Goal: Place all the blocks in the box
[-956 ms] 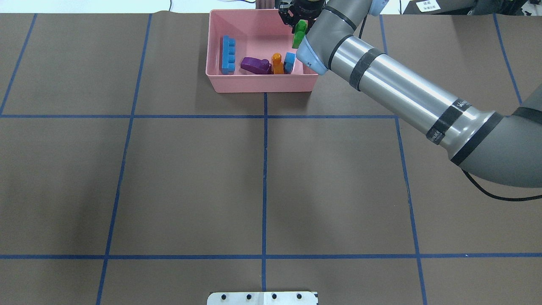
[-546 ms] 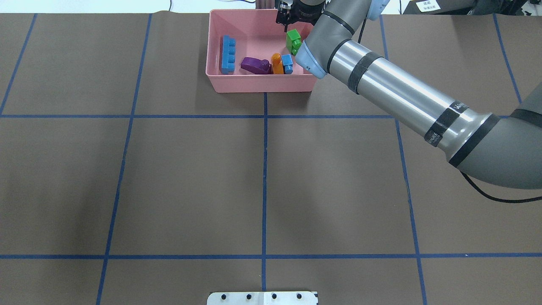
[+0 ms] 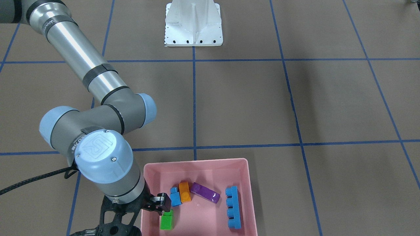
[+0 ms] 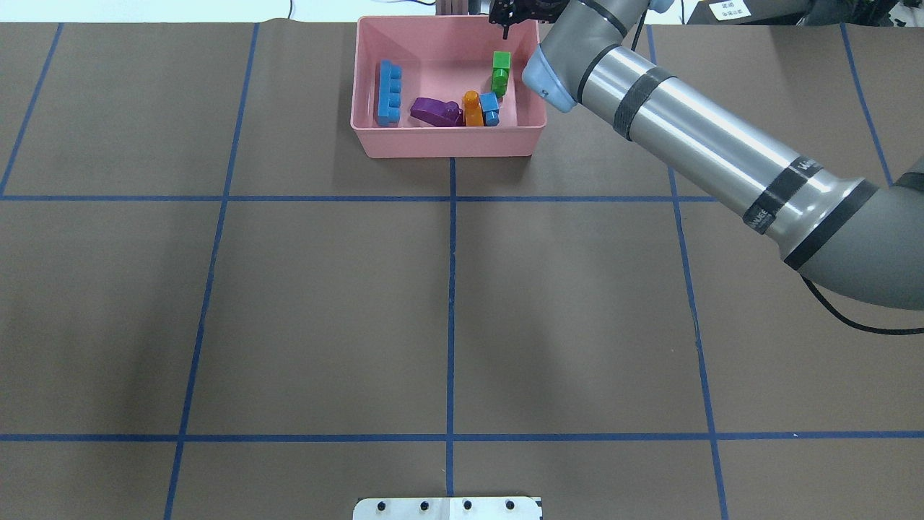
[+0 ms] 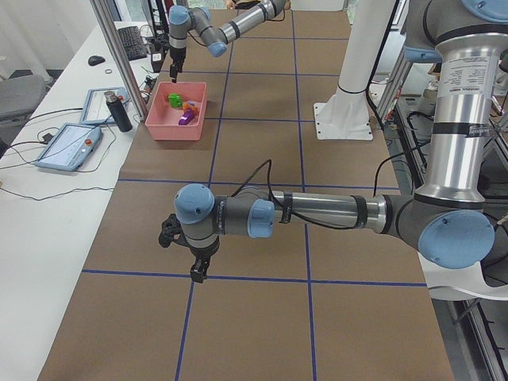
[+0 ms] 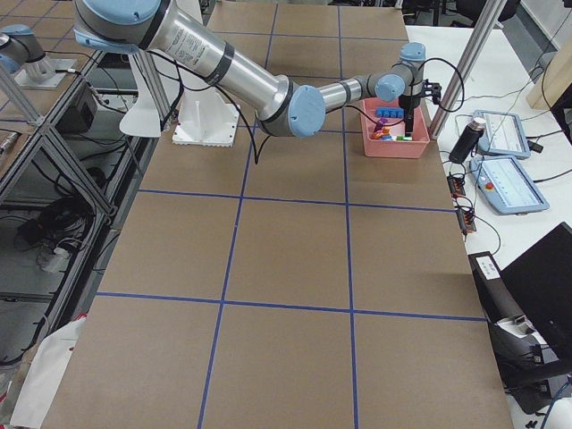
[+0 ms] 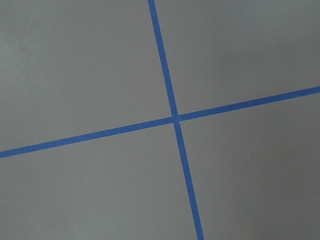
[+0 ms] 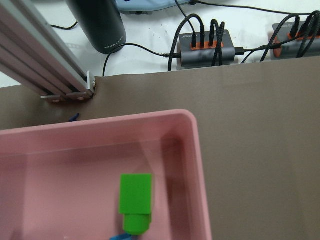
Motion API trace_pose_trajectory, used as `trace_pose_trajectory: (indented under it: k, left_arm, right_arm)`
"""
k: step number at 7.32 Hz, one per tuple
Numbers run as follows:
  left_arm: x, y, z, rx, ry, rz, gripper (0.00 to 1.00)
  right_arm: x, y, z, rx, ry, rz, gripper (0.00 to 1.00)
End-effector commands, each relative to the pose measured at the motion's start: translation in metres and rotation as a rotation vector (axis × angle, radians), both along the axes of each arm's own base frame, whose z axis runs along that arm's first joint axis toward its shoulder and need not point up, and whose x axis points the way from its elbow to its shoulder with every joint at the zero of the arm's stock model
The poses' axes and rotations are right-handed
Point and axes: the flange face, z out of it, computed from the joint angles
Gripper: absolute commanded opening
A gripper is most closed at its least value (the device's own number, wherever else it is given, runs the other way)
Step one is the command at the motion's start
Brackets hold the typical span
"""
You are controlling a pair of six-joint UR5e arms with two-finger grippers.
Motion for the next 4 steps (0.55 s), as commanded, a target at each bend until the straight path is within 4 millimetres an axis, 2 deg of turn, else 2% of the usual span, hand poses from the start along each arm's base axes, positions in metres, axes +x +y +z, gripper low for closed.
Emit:
trace_pose_trajectory:
  k: [1,2,3,4]
  left_arm:
    - [0.000,0.003,0.001,0.020,0.001,-0.006,1.00]
    - [0.000,0.004,0.002,0.012,0.000,-0.008,1.00]
    - [-0.001,0.006,0.005,-0.003,-0.001,-0.014,1.00]
    - [-0.001,0.016,0.008,-0.056,0.006,-0.058,1.00]
  right_arm:
    - [0.100,0.004,0.038,0.023,0.027,-0.091,1.00]
    - [0.149,0.027,0.057,0.006,0.015,-0.097,1.00]
    - [0.183,0.062,0.083,0.016,0.029,-0.107,1.00]
    - [0.214,0.099,0.111,0.031,0.046,-0.127,1.00]
